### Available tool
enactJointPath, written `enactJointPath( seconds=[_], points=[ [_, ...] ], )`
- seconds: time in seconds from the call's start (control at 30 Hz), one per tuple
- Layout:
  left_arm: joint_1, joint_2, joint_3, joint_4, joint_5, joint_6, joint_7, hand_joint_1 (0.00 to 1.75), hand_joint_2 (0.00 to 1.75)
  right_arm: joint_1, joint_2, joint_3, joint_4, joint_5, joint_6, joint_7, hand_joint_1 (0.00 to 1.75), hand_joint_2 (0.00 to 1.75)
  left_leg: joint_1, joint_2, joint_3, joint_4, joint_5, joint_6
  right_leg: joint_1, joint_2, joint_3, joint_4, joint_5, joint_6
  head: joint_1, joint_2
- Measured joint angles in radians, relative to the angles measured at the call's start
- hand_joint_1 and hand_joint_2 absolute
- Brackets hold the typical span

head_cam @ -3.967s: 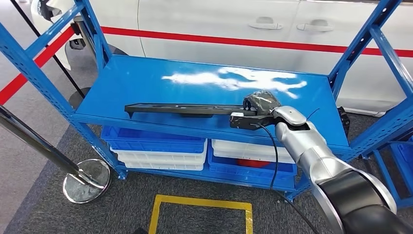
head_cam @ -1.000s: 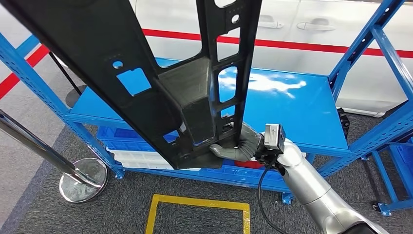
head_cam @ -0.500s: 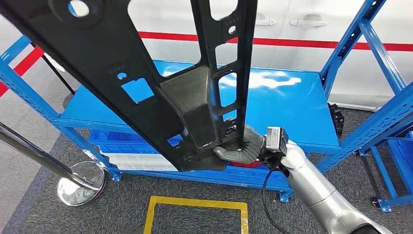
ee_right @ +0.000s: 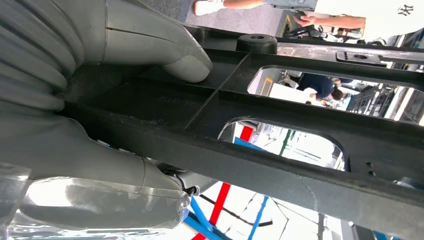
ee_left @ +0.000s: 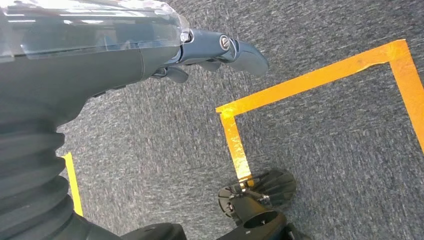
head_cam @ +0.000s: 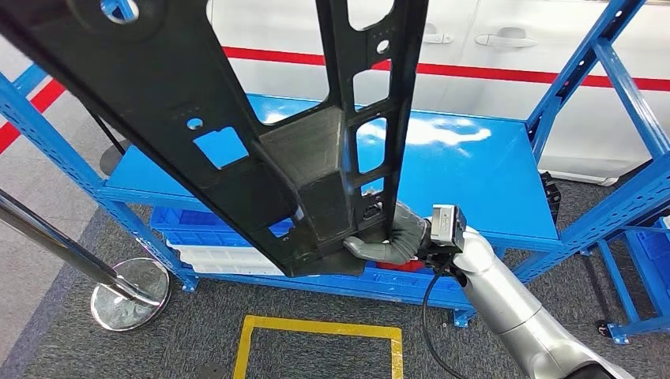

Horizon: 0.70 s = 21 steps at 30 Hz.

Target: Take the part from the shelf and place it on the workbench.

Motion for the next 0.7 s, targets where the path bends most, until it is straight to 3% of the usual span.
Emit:
enactJointPath(
  seconds=[0.13,0.17,0.2,0.27,0.33,0.4,0.43,0.47,0.5,0.53,0.6,0.63,0.7],
  points=[
    [0.0,0.0,0.0,0.0,0.0,0.0,0.0,0.0,1.75,0.001,0.0,0.0,0.0,0.0,0.0,0.0,1.75,1.75,0.0,0.0,0.0,0.001,0.0,0.0,-0.002,0.0,-0.003,0.005,0.006,0.001,0.0,0.0],
    [0.001,0.0,0.0,0.0,0.0,0.0,0.0,0.0,1.75,0.002,0.0,0.0,0.0,0.0,0.0,0.0,1.75,1.75,0.001,0.0,0.0,0.001,-0.001,-0.001,-0.003,0.0,0.002,-0.009,0.021,0.002,0.0,0.0],
    [0.001,0.0,0.0,0.0,0.0,0.0,0.0,0.0,1.75,0.002,0.0,0.0,0.0,0.0,0.0,0.0,1.75,1.75,0.001,-0.001,0.001,0.003,-0.001,-0.002,-0.005,0.0,0.012,-0.032,0.041,0.003,0.0,0.0],
    [0.0,-0.001,0.0,0.0,0.0,0.0,0.0,0.0,1.75,-0.001,-0.003,0.0,-0.002,0.0,0.0,0.0,1.75,1.75,-0.001,0.0,-0.005,0.015,-0.012,-0.02,-0.005,-0.008,0.081,-0.184,0.108,-0.009,0.0,0.0],
    [0.0,-0.001,0.0,0.0,0.0,0.0,0.0,0.0,1.75,-0.003,-0.012,0.0,-0.004,0.0,0.0,0.0,1.75,1.75,-0.002,0.003,-0.034,0.082,-0.057,-0.046,-0.003,-0.017,0.134,-0.302,0.149,-0.032,0.0,0.0],
    [0.001,-0.002,0.0,0.0,0.0,0.0,0.0,0.0,1.75,-0.003,-0.02,0.002,-0.005,0.0,0.0,0.0,1.75,1.75,-0.001,0.005,-0.091,0.21,-0.122,-0.057,-0.002,-0.017,0.134,-0.305,0.15,-0.044,0.0,0.0],
    [0.002,-0.002,0.0,0.0,0.0,0.0,0.0,0.0,1.75,-0.002,-0.022,0.002,-0.005,0.0,0.0,0.0,1.75,1.75,-0.001,0.005,-0.118,0.266,-0.142,-0.058,0.0,-0.017,0.134,-0.304,0.15,-0.045,0.0,0.0],
    [0.003,-0.002,0.0,0.0,0.0,0.0,0.0,0.0,1.75,-0.001,-0.024,0.003,-0.005,0.0,0.0,0.0,1.75,1.75,-0.001,0.005,-0.131,0.293,-0.143,-0.058,0.002,-0.017,0.135,-0.304,0.15,-0.046,0.0,0.0],
    [0.003,-0.002,0.0,0.0,0.0,0.0,0.0,0.0,1.75,0.0,-0.024,0.004,-0.005,0.0,0.0,0.0,1.75,1.75,-0.001,0.005,-0.127,0.283,-0.126,-0.057,0.003,-0.016,0.135,-0.302,0.149,-0.046,0.0,0.0],
    [0.003,-0.002,0.0,0.0,0.0,0.0,0.0,0.0,1.75,0.0,-0.024,0.004,-0.005,0.0,0.0,0.0,1.75,1.75,-0.001,0.005,-0.104,0.233,-0.094,-0.054,0.004,-0.015,0.136,-0.301,0.148,-0.045,0.0,0.0],
    [0.002,-0.002,0.0,0.0,0.0,0.0,0.0,0.0,1.75,-0.001,-0.025,0.004,-0.005,0.0,0.0,0.0,1.75,1.75,-0.003,0.002,-0.038,0.095,-0.033,-0.045,0.006,-0.012,0.136,-0.297,0.145,-0.041,0.0,0.0],
    [0.001,-0.002,0.0,0.0,0.0,0.0,0.0,0.0,1.75,-0.001,-0.025,0.004,-0.005,0.0,0.0,0.0,1.75,1.75,-0.004,0.0,-0.016,0.048,-0.017,-0.039,0.007,-0.01,0.135,-0.296,0.145,-0.037,0.0,0.0],
    [0.002,-0.002,0.0,0.0,0.0,0.001,0.0,0.0,1.75,-0.001,-0.025,0.004,-0.005,0.0,0.0,0.0,1.75,1.75,-0.009,-0.002,-0.004,0.019,-0.015,-0.03,0.009,-0.008,0.133,-0.296,0.146,-0.027,0.0,0.0]
  ],
)
